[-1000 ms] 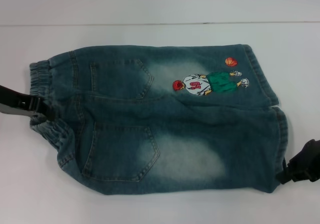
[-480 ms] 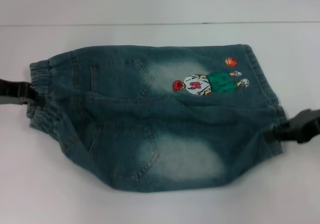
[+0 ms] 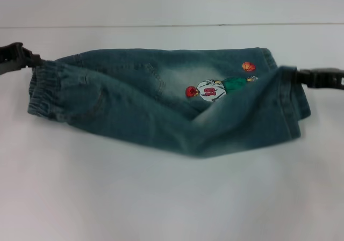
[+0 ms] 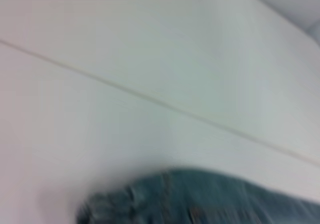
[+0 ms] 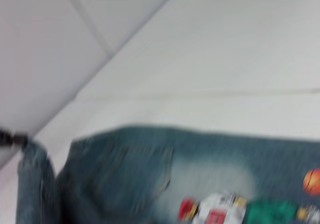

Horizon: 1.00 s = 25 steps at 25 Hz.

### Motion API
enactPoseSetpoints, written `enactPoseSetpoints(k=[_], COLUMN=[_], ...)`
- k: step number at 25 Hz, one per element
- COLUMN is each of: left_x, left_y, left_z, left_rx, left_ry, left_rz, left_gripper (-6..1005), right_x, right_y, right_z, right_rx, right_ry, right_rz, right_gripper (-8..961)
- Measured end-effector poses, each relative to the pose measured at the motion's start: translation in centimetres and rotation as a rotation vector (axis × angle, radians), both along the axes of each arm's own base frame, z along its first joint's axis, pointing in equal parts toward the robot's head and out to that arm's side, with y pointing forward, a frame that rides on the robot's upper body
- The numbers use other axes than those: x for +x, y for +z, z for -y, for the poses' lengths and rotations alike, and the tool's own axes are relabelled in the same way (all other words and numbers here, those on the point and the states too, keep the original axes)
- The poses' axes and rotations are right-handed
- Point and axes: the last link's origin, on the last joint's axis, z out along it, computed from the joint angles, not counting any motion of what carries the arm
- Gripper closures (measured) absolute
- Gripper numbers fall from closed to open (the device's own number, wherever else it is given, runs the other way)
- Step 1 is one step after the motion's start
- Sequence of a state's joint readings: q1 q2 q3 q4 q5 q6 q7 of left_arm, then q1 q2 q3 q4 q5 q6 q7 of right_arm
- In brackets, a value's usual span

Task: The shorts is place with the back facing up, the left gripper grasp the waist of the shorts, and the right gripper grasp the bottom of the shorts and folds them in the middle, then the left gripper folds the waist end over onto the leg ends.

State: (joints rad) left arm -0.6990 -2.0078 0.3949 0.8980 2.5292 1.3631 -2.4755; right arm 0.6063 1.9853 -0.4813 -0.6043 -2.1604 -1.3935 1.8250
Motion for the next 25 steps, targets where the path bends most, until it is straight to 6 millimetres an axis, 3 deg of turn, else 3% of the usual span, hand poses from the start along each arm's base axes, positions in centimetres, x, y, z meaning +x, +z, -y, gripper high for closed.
enactPoseSetpoints(k=[9, 25], left_x=[-2.1, -2.4], left_y=[-1.6, -2.8], left_z=[-1.5, -1.8], left_rx=[0.129, 0.232], left_ry=[0.054, 0.006], left_rz=[-0.034, -0.059], left_gripper=[984, 963], right_x=[-0.7, -1.3], right_y=[-2.8, -4.2], right_z=[-3.3, -6.5], right_rx=[0.204, 0.383], right_ry=[-0.062, -0.135], right_rz=[0.016, 0.11], right_gripper=[916, 887])
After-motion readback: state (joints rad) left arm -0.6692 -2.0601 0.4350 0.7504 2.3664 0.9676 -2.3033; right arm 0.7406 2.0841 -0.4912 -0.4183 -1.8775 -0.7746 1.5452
